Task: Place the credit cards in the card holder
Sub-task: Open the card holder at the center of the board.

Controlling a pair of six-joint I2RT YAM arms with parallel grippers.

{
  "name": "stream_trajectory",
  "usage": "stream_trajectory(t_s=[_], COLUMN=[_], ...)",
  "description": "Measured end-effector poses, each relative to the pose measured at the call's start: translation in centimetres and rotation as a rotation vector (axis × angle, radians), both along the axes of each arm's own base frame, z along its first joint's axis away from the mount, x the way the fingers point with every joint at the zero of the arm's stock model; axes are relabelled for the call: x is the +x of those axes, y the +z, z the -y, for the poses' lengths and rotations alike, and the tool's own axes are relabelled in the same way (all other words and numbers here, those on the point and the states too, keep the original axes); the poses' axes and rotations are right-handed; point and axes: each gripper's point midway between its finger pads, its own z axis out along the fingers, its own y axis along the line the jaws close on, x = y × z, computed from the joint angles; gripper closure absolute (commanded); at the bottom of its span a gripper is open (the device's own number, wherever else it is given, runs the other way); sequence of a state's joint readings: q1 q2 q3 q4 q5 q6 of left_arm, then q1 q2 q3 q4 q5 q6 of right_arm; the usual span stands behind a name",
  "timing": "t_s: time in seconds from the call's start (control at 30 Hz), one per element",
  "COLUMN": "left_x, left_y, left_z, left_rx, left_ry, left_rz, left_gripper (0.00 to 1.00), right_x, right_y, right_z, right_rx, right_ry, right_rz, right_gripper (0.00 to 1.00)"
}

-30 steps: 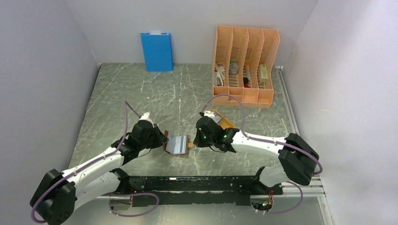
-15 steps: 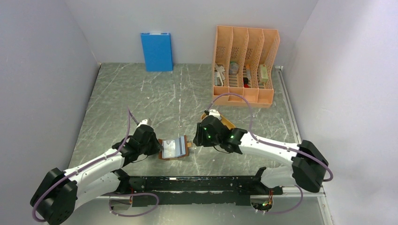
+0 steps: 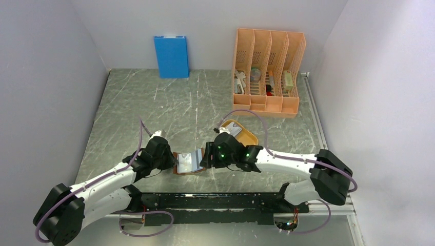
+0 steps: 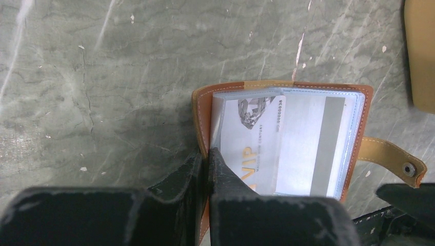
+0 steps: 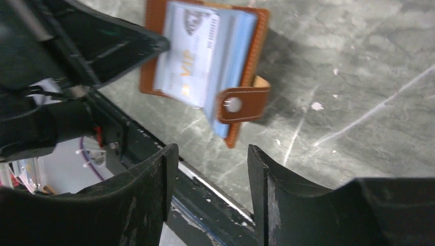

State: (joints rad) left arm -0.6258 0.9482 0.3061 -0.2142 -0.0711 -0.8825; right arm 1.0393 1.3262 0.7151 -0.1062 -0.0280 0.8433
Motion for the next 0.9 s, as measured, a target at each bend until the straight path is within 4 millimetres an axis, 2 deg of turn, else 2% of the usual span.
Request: stream_trajectory(t_s=[0.17, 0.3, 0.57, 0.9], left_x=[0.0, -0.1, -0.1, -0.1], left_y=[0.0, -0.1, -0.2, -0.4], left_z=[0.0, 0.0, -0.1, -0.1], left_rx=[0.0, 0.001, 0.002, 0.005], left_ry=[0.0, 0.0, 0.0, 0.001], left_rz=[0.0, 0.0, -0.003, -0.007], left_gripper=[0.95, 0.95, 0.95, 0.95], right_x=[-0.6, -0.5, 0.0, 1.0], right_y=[-3.8, -4.9, -5.7, -5.0], right_z=[0.9, 0.9, 1.1, 0.5], right_rx=[-0.061, -0.068, -0.054, -0.001], right_ry=[-0.047, -0.073, -0.094, -0.111], right_rz=[-0.083, -0.106, -0.123, -0.106], right_gripper=[0.52, 0.53, 0.52, 0.5])
